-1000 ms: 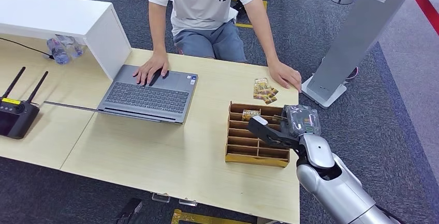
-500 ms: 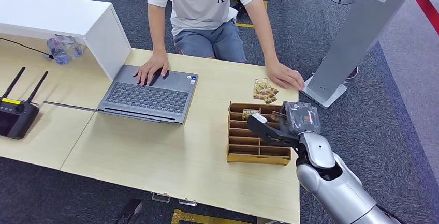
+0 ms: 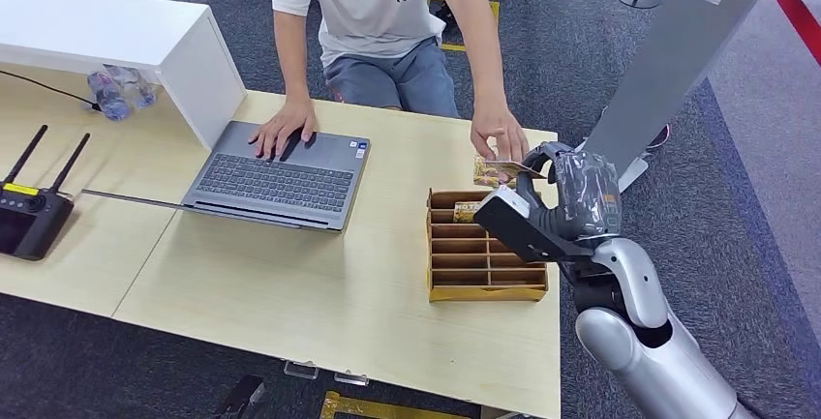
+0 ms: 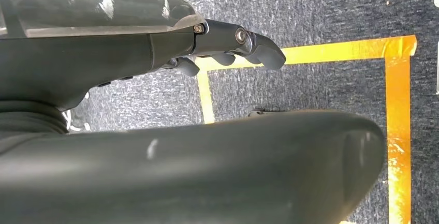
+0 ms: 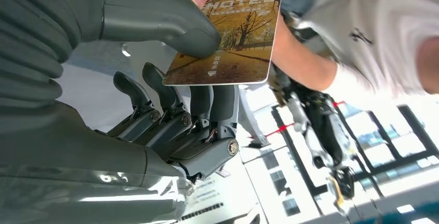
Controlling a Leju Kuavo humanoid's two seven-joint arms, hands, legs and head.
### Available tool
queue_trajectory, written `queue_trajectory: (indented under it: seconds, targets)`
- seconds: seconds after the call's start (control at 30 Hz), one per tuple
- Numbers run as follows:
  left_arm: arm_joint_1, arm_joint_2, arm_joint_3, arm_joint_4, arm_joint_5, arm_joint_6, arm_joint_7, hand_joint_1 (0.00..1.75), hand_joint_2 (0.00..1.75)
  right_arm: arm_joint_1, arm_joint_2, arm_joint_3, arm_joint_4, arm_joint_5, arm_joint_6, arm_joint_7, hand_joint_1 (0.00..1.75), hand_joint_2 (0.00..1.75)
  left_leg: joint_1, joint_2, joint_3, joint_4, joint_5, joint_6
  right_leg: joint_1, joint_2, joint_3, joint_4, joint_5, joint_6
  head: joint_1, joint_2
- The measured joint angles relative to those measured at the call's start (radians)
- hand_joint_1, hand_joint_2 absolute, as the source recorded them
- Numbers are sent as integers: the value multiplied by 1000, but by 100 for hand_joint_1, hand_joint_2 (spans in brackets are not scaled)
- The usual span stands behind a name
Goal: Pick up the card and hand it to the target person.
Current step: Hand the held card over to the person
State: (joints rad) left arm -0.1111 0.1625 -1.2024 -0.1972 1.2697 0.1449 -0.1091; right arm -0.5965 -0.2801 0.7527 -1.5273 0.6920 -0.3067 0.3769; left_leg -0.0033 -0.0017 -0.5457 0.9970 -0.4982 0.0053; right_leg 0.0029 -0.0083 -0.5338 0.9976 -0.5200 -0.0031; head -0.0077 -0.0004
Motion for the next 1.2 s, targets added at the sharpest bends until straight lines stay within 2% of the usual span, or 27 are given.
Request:
queue_trajectory:
  seconds: [0.17, 0.47, 0.67, 0.87, 0.9, 1.0, 1.03, 1.13, 1.2]
  targets:
    - [-4, 0, 0, 0, -3, 0, 0, 0, 0, 13, 0, -16, -6, -11, -92, -96, 157, 175, 0, 0, 0, 0, 0, 0, 0, 0, 0, 0, 0, 0, 0, 0]
    - [-22, -2, 0, 0, -16, -2, 9, 0, 0, 26, 15, -28, 24, 37, -229, -195, 157, 175, 0, 0, 0, 0, 0, 0, 0, 0, 0, 0, 0, 0, 0, 0]
    - [-33, -4, 0, 0, -23, -3, 14, 0, 0, 21, 39, -28, 92, 78, -310, -242, 157, 175, 0, 0, -1, 0, 0, 0, 0, 0, 0, 0, 0, 0, 0, 0]
    - [-37, -4, 0, 0, -23, -2, 14, 0, 0, 9, 65, -25, 160, 72, -331, -263, 157, 175, 0, 0, -1, 0, 0, 0, 0, 0, 0, 0, 0, 0, 0, 0]
    - [-38, -4, 0, 0, -23, -2, 14, 0, 0, 7, 69, -24, 170, 72, -331, -264, 137, 175, 0, 0, -1, 0, 0, 0, 0, 0, 0, 0, 0, 0, 0, 0]
    - [-38, -4, 0, 0, -24, -3, 14, 0, 0, 2, 78, -23, 196, 64, -331, -267, 19, 175, 0, 0, -1, 0, 0, 0, 0, 0, 0, 0, 0, 0, 0, 0]
    - [-37, -4, 0, 0, -25, -3, 15, 0, 0, 1, 81, -23, 203, 57, -331, -269, 0, 175, 0, 0, -1, 0, 0, 0, 0, 0, 0, 0, 0, 0, 0, 0]
    - [-36, -4, 0, 0, -24, 0, 15, 0, 0, -2, 90, -19, 222, -19, -316, -284, 0, 175, 0, 0, -1, 0, 0, 0, 0, 0, 0, 0, 0, 0, 0, 0]
    - [-33, -4, 0, 0, -17, 2, 14, 0, 0, -4, 96, -16, 232, -134, -286, -305, 0, 175, 0, 0, -1, 0, 0, 0, 0, 0, 0, 0, 0, 0, 0, 0]
